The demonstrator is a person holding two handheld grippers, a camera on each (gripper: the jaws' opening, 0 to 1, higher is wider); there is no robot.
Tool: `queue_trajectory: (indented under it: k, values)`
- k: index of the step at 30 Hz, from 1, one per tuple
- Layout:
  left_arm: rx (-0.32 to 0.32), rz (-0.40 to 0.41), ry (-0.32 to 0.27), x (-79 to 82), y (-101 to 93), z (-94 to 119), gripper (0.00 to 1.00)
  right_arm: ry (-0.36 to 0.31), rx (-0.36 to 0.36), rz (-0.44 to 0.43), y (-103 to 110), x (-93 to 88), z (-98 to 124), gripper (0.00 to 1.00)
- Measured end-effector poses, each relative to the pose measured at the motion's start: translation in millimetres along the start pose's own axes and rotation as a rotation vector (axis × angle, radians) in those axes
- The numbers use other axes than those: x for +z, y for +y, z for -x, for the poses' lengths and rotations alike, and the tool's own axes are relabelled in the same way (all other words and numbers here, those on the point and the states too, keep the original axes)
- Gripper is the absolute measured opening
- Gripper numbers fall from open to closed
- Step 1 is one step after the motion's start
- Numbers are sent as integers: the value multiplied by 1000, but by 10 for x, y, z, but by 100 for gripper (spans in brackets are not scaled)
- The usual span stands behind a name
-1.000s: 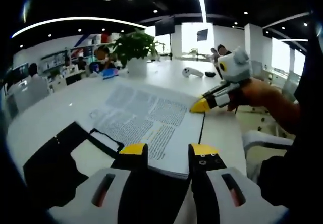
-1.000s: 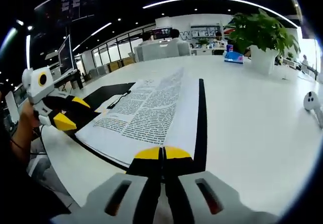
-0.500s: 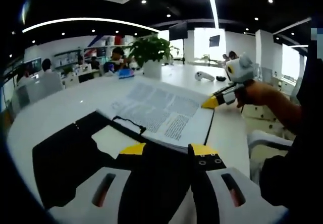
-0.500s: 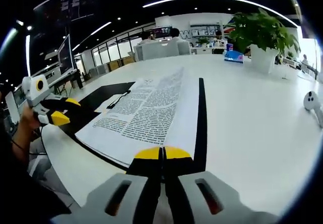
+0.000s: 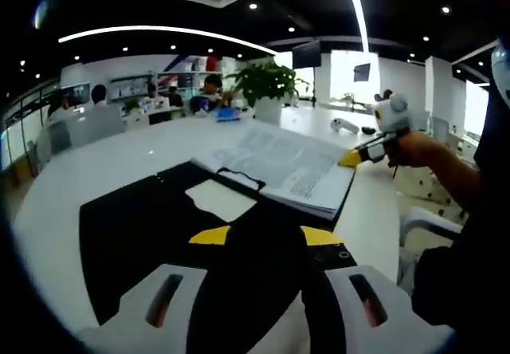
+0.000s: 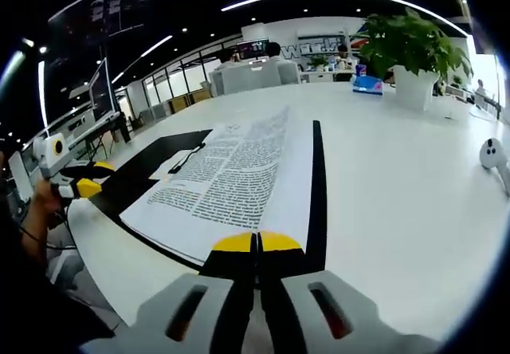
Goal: Flip through the bound document one page at a time
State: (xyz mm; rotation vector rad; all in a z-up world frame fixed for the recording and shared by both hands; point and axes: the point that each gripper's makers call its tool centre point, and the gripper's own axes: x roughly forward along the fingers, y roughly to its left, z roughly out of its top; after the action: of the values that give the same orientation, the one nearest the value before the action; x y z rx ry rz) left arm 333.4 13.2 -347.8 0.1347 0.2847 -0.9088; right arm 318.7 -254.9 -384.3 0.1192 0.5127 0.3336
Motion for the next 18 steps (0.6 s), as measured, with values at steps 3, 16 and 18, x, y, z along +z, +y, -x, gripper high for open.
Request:
queue_trajectory:
  k: [3,16,18]
  values:
    - [8,15,-12,-18,12,37,33,-10,1,-20,1,-1,4,2]
    - [90,61,-13,-220,139,429,34,8,4,-51,-30,-9,-21,2]
    - [100,58,4,-248,146,472,35,11,4,-49,-33,-10,-22,2]
